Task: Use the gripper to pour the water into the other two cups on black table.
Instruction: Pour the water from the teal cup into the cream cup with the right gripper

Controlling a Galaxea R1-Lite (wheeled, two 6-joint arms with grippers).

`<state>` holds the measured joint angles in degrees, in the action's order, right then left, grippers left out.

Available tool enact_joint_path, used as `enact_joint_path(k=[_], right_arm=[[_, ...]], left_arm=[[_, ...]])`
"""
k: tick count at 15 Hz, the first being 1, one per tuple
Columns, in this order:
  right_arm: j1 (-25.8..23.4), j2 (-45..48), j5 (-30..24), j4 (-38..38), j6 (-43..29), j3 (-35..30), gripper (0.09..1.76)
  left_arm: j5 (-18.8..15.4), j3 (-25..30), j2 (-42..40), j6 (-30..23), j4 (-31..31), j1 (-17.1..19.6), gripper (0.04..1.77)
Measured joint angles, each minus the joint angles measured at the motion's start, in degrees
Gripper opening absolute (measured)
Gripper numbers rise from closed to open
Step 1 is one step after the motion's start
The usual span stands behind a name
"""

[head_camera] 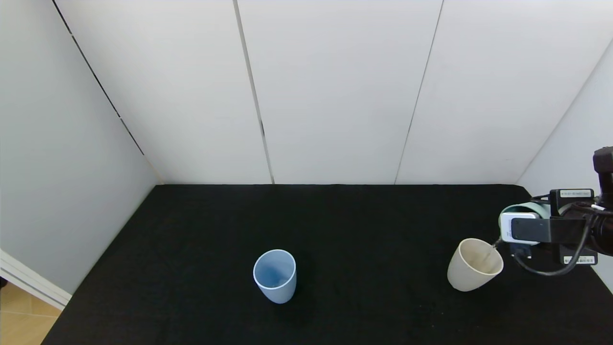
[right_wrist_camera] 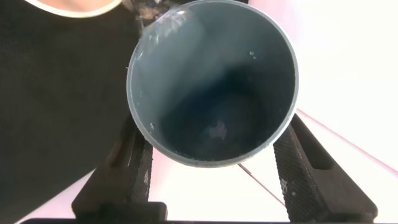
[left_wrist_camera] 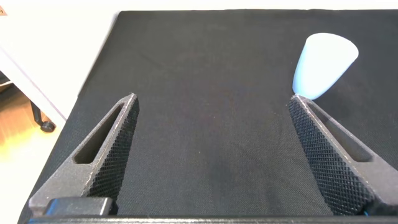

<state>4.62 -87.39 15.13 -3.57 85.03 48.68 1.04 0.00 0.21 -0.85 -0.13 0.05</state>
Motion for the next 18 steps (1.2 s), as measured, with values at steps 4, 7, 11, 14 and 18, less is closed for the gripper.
enact_joint_path(k=[4,7,11,14,18], right_arm=[[-0.3,0.0,0.1,0.0,3.4,0.2,1.17],[-0.3,0.1,2.0,0.0,6.0,0.6,1.17],[0.1,0.4,2.3,0.0,7.1,1.0,1.17],[0.1,0.5,2.1,0.1,7.6,1.0,1.17],[0.3,0.6,-2.4,0.2,5.8,0.5,1.17]], left_arm=[[0.0,0.0,0.0,0.0,0.0,0.0,1.72],[0.0,0.0,0.0,0.0,0.0,0.0,1.72],[0.0,0.0,0.0,0.0,0.0,0.0,1.72],[0.0,0.0,0.0,0.0,0.0,0.0,1.72],[0.0,0.0,0.0,0.0,0.0,0.0,1.72]])
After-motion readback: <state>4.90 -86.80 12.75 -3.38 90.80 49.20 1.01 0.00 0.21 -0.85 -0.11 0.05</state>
